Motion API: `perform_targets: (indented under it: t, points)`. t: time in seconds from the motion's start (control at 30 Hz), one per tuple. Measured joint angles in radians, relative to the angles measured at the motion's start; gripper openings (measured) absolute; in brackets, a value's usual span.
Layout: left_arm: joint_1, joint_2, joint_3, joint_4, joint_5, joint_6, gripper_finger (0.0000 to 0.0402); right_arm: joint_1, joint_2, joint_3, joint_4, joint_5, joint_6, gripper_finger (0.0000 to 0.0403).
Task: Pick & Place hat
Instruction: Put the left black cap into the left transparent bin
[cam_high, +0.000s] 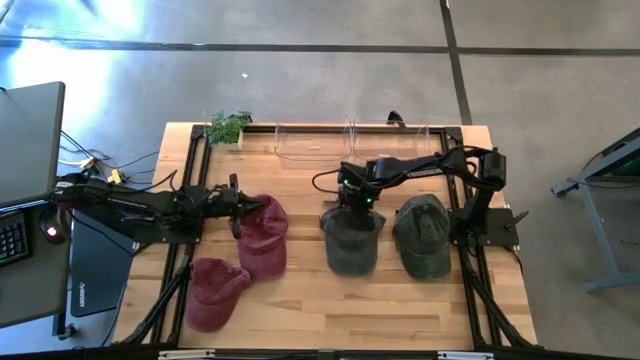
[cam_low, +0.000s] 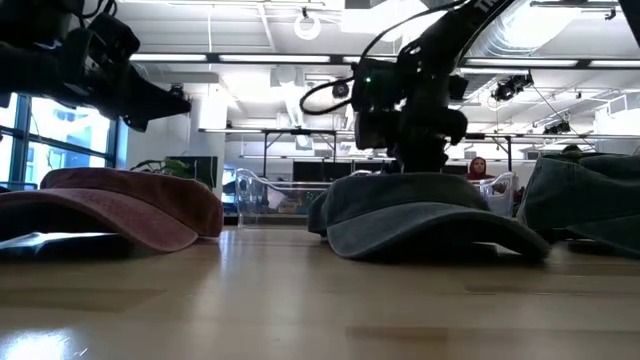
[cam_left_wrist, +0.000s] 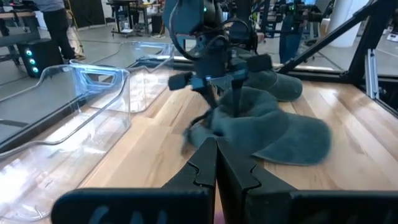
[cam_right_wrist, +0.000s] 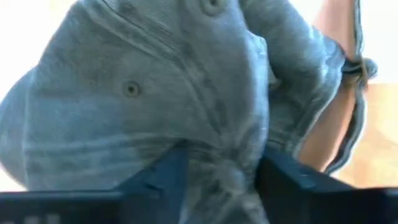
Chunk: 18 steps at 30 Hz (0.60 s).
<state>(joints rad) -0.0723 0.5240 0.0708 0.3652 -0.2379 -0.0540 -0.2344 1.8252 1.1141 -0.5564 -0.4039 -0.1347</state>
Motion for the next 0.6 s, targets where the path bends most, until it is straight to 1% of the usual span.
perform_targets:
  t: [0.13,0.17,0.23,0.33,0.37,0.47,0.53,0.6]
  points:
    - [0.000,0.005,0.000,0.003,0.000,0.000,0.0000,0.000,0.003,0.000,0.006,-0.106,-0.027,0.0036]
    - [0.000,0.005,0.000,0.004,0.000,0.000,0.0000,-0.002,0.000,0.000,0.007,-0.135,-0.034,0.0026]
    - [0.000,0.005,0.000,0.003,0.000,0.000,0.0000,-0.010,-0.014,0.000,0.008,-0.221,-0.038,0.0028]
    - [0.000,0.004,0.000,0.003,0.001,0.000,0.0000,-0.031,-0.045,0.000,0.036,-0.382,0.011,0.0048]
    - [0.000,0.005,0.000,0.002,0.001,0.000,0.0000,-0.037,-0.056,0.000,0.050,-0.430,0.033,0.0048]
    - [0.000,0.005,0.000,0.003,0.002,0.001,0.0000,-0.054,-0.104,0.000,0.107,-0.546,0.054,0.0026]
    - [0.000,0.005,0.000,0.008,0.015,0.007,0.0000,-0.060,-0.139,0.000,0.136,-0.589,0.059,0.0026]
    - [0.000,0.011,0.000,0.037,0.022,0.023,0.0000,-0.061,-0.173,0.000,0.178,-0.590,0.109,0.0026]
